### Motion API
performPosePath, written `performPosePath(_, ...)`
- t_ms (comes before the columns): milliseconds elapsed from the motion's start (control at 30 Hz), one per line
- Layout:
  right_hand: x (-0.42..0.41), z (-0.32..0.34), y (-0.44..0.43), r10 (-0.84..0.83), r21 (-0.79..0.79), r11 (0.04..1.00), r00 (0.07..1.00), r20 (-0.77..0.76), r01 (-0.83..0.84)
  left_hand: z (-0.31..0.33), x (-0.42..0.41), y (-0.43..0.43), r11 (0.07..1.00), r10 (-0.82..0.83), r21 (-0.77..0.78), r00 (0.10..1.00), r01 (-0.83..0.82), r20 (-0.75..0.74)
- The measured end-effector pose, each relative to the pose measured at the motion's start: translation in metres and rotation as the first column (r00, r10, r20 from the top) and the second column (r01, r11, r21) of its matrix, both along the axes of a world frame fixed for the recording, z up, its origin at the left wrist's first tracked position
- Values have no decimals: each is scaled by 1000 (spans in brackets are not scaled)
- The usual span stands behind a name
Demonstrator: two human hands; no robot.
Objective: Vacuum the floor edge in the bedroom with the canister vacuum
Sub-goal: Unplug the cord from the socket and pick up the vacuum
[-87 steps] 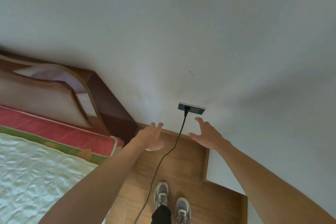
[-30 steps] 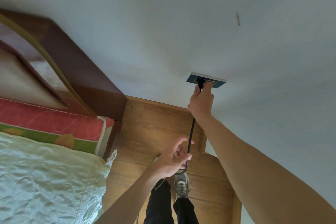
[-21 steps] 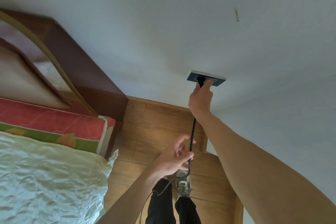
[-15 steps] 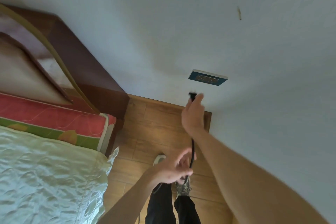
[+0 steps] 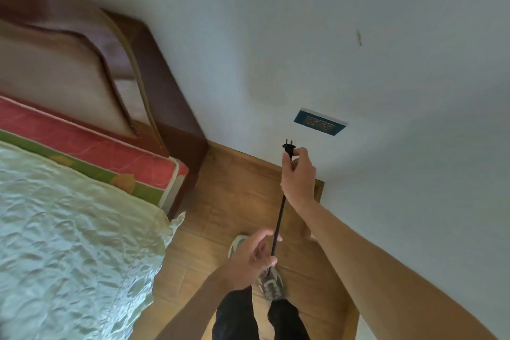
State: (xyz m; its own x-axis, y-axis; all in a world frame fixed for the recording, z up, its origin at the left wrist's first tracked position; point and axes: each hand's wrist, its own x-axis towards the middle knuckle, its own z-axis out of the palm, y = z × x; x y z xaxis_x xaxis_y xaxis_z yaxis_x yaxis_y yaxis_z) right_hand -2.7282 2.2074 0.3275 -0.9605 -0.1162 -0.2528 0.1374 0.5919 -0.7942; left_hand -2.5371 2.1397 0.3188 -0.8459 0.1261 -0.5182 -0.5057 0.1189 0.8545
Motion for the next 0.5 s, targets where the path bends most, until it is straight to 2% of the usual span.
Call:
performPosePath(267, -9, 70, -12, 161, -110, 979, 983, -89, -171, 34, 17, 4, 941, 260, -192, 958, -279, -118)
performPosePath(500, 10, 137, -38, 365, -162, 901, 905, -217, -402, 87, 30, 14, 873, 415, -194, 890, -448, -188)
